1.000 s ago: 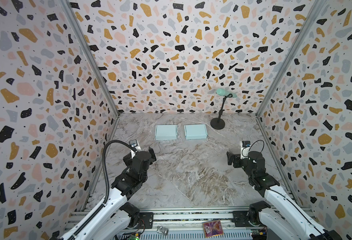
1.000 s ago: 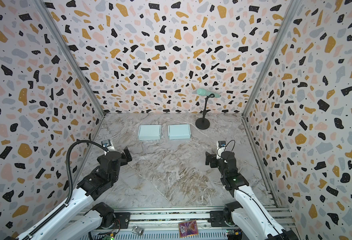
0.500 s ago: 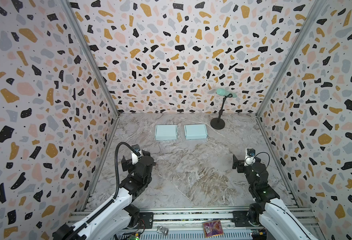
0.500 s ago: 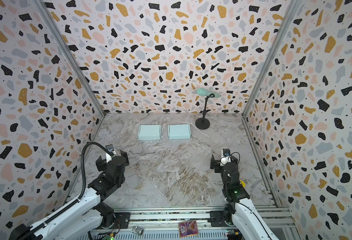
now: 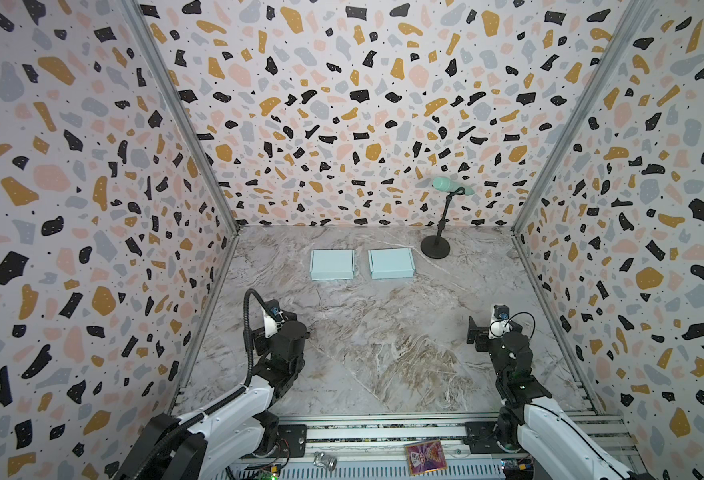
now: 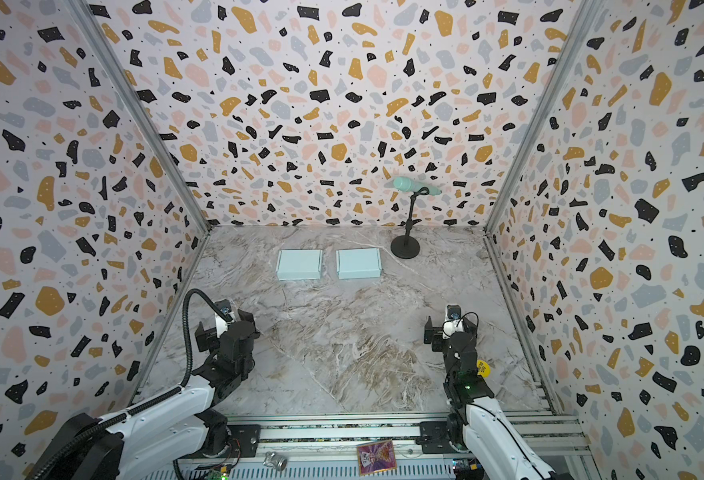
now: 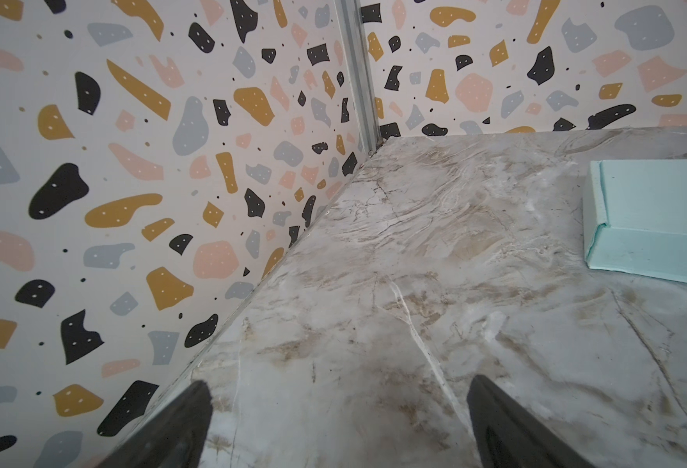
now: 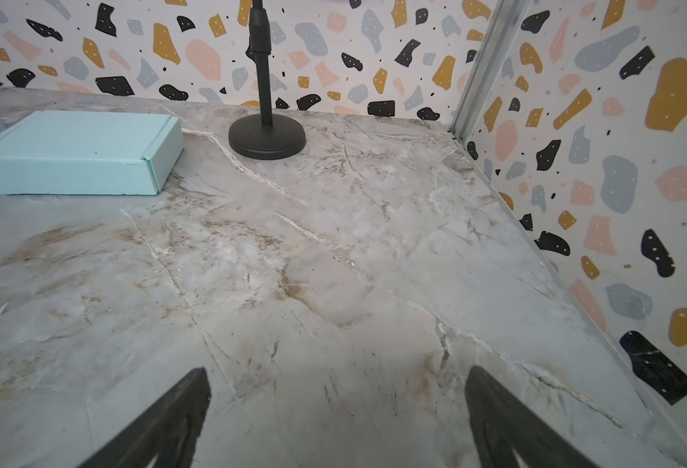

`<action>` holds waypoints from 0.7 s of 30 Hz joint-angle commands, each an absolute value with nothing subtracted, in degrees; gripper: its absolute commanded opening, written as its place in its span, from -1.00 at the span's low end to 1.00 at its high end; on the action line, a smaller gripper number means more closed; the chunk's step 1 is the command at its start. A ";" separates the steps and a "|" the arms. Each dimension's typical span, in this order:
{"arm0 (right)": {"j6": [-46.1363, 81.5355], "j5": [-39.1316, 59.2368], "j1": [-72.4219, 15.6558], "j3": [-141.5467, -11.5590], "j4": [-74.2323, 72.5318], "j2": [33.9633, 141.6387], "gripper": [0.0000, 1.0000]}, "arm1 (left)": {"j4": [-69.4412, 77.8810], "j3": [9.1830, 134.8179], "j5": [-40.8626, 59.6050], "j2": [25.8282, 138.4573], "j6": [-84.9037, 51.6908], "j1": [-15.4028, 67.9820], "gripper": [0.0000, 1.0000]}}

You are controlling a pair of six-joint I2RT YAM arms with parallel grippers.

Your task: Fold the paper box

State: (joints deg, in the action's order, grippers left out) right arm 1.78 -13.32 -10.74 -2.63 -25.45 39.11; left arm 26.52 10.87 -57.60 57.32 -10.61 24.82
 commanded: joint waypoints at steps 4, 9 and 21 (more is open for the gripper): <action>1.13 -12.97 -9.14 -2.84 -36.15 43.04 0.98 | 38.42 9.49 -54.27 58.78 -9.33 21.26 1.00; 1.12 -11.00 -7.67 -3.86 -43.38 50.67 0.98 | 44.12 9.65 -52.80 61.95 -7.76 19.05 1.00; 3.34 -5.44 -3.05 -6.66 -58.46 65.55 0.98 | 54.94 10.85 -49.38 69.29 -5.37 15.63 1.00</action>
